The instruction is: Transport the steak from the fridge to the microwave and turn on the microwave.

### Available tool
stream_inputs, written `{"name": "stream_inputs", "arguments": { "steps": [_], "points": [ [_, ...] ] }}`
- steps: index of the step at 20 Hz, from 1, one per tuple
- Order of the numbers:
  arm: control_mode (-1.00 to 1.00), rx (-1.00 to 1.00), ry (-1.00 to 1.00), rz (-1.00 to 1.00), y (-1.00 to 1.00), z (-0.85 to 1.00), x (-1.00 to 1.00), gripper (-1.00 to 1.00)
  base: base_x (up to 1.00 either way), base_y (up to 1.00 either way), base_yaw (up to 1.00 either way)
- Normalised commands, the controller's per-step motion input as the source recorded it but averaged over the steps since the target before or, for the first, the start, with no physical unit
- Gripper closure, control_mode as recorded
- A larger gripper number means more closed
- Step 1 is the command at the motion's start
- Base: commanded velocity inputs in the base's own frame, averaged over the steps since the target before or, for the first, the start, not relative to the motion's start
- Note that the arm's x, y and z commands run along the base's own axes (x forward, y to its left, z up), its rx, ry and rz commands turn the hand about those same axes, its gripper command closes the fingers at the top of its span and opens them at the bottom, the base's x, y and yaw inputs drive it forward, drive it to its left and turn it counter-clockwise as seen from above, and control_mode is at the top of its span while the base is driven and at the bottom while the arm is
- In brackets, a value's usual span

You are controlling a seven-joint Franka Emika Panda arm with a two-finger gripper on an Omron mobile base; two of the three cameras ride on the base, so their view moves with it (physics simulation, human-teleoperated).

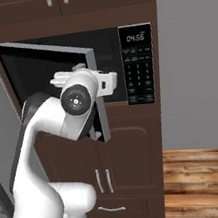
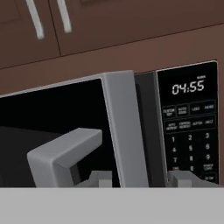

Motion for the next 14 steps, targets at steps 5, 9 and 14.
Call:
{"name": "stream_inputs", "arguments": {
  "steps": [5,9,14],
  "points": [
    [-1.0,0.0,0.05,0.02,0.01,-0.14,0.62,-1.0,0.0,0.0,0.0],
    [-1.0,0.0,0.0,0.0,0.1,-0.13,0.56,-1.0,0.0,0.0,0.0],
    [-1.0,0.0,0.0,0.0,0.15,-0.1,0.52,-1.0,0.0,0.0,0.0]
  ]
}}
